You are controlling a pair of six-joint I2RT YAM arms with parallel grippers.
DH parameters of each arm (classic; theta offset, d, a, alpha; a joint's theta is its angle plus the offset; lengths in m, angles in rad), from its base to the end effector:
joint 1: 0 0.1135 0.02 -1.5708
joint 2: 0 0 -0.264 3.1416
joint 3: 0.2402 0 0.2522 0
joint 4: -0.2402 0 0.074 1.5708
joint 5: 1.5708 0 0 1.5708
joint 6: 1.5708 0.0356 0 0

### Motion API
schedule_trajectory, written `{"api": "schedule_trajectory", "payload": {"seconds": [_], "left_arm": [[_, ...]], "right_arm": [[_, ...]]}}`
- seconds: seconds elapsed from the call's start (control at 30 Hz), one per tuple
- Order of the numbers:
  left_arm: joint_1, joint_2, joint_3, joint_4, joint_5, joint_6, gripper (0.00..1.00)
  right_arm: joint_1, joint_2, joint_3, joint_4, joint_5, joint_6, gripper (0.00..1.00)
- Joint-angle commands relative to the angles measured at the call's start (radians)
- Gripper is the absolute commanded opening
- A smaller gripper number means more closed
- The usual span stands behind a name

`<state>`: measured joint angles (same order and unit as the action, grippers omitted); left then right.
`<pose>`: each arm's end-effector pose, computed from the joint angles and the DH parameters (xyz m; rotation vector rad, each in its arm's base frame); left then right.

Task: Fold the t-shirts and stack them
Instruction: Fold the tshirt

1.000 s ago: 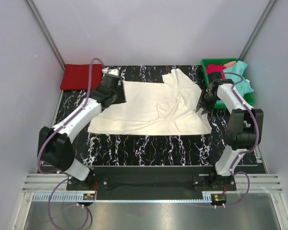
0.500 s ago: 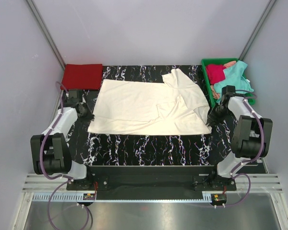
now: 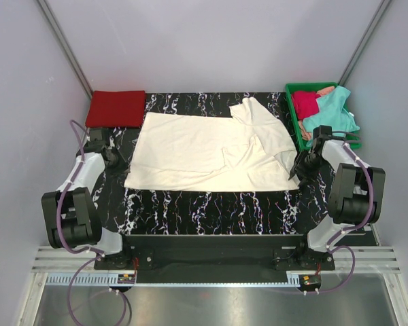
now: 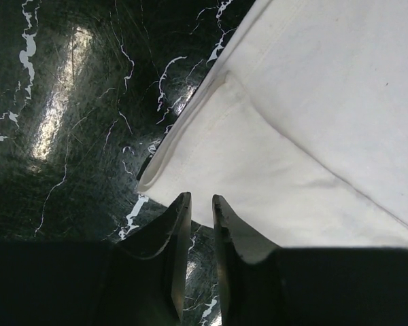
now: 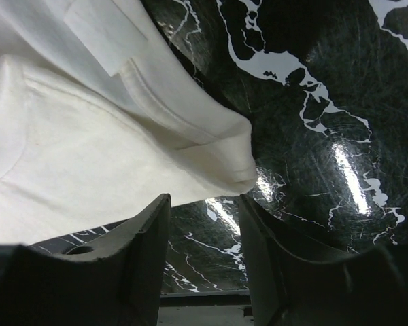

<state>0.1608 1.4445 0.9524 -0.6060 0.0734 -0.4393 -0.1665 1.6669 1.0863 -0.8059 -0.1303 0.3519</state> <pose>0.2776 0.0424 0.2150 -0.7687 2.5648 -0.1869 0.2997 -0.0457 0.1846 0.7421 2.8681 0.2178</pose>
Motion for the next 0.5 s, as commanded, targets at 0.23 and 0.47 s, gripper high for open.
{"api": "schedule_trajectory", "payload": {"seconds": [0.23, 0.47], "left_arm": [[0.005, 0.082, -0.032, 0.017, 0.060, -0.044, 0.21], [0.006, 0.088, -0.060, 0.031, 0.077, -0.047, 0.21]], "right_arm": [[-0.005, -0.006, -0.031, 0.016, 0.058, -0.059, 0.49], [-0.005, 0.010, -0.006, 0.017, 0.069, -0.090, 0.50]]}}
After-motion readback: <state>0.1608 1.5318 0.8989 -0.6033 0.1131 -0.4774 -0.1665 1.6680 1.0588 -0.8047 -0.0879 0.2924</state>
